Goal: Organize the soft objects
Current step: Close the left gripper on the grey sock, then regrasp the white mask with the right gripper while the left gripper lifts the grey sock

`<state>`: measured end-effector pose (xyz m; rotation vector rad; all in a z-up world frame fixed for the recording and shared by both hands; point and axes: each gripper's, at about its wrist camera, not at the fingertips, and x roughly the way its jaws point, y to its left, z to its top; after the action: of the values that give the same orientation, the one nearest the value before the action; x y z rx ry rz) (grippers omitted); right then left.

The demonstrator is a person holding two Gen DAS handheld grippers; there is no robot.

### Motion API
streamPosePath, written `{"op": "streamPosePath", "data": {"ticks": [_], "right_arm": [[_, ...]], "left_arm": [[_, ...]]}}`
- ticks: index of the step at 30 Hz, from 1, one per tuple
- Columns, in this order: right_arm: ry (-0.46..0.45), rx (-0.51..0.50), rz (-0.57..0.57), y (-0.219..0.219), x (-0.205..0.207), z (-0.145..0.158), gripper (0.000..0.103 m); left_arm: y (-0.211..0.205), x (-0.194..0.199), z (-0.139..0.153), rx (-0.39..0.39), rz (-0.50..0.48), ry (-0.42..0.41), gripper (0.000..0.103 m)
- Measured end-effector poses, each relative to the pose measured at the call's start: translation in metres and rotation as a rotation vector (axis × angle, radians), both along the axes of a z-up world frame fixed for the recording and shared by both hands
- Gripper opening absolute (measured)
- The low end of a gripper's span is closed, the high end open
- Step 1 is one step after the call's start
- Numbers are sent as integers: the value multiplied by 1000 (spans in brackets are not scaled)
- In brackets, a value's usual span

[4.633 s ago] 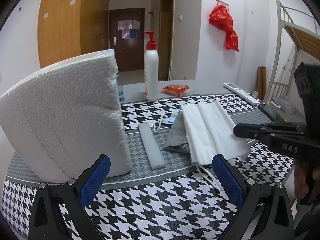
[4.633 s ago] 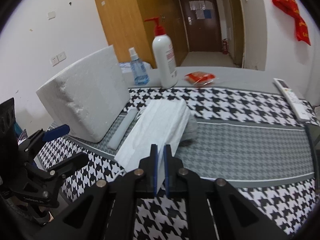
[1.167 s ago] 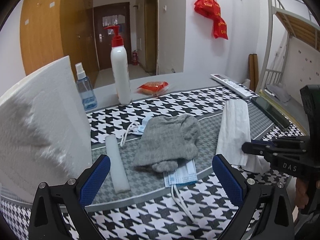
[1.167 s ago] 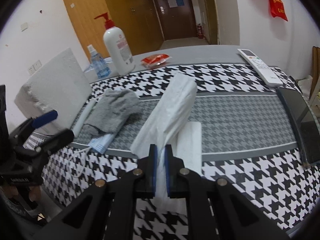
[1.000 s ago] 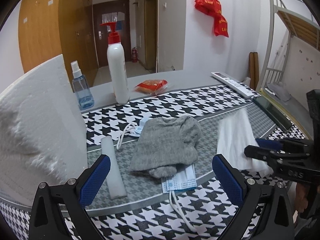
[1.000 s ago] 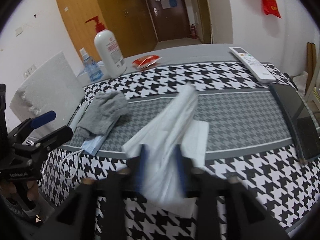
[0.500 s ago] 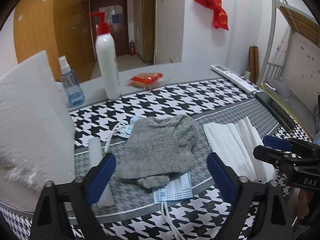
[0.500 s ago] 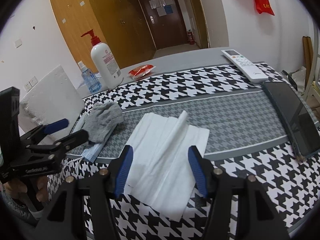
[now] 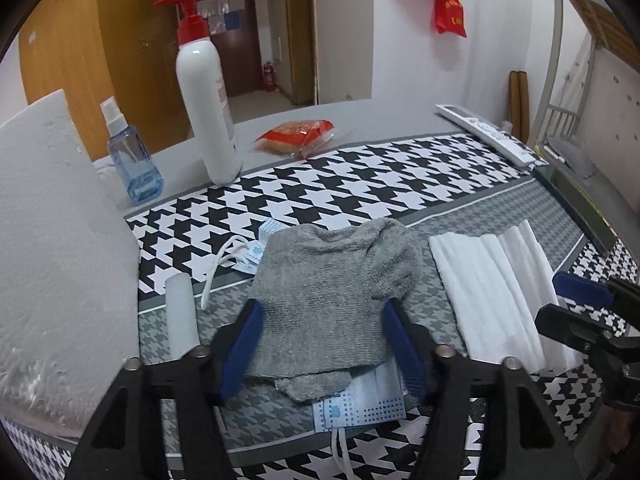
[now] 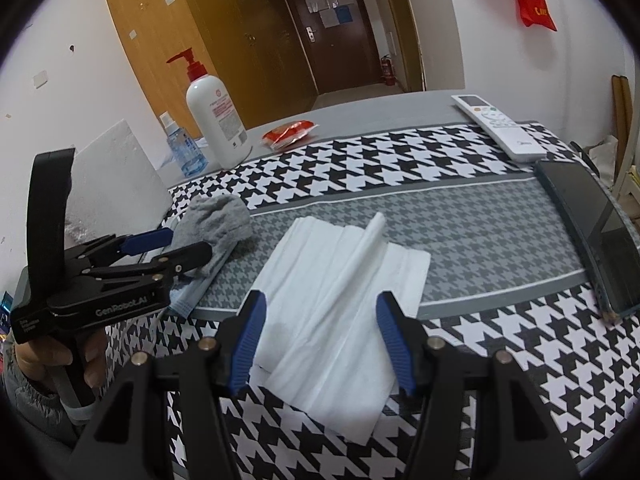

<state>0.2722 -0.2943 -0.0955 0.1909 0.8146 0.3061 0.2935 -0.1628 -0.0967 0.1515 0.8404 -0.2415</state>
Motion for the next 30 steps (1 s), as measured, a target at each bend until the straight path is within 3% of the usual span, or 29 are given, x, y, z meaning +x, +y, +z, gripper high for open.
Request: {"op": "streamPosePath", "data": {"ticks": [9,12,22,30], "right_arm": [[9,-1,14,4,3,-1,65],[16,-14,20,7,2,-3,66],[30,-102,-15,18,5,-5,71],[53,-214,-63,32,17,-7,71]], "left_arm": [[1,0,-3,-10,-11,0,20],[2,-2,-2,-29,-22,-8,16],[10,-9,6,-101,-46,-44,15],[14,-23,18,-140,-74,-124,15]]}}
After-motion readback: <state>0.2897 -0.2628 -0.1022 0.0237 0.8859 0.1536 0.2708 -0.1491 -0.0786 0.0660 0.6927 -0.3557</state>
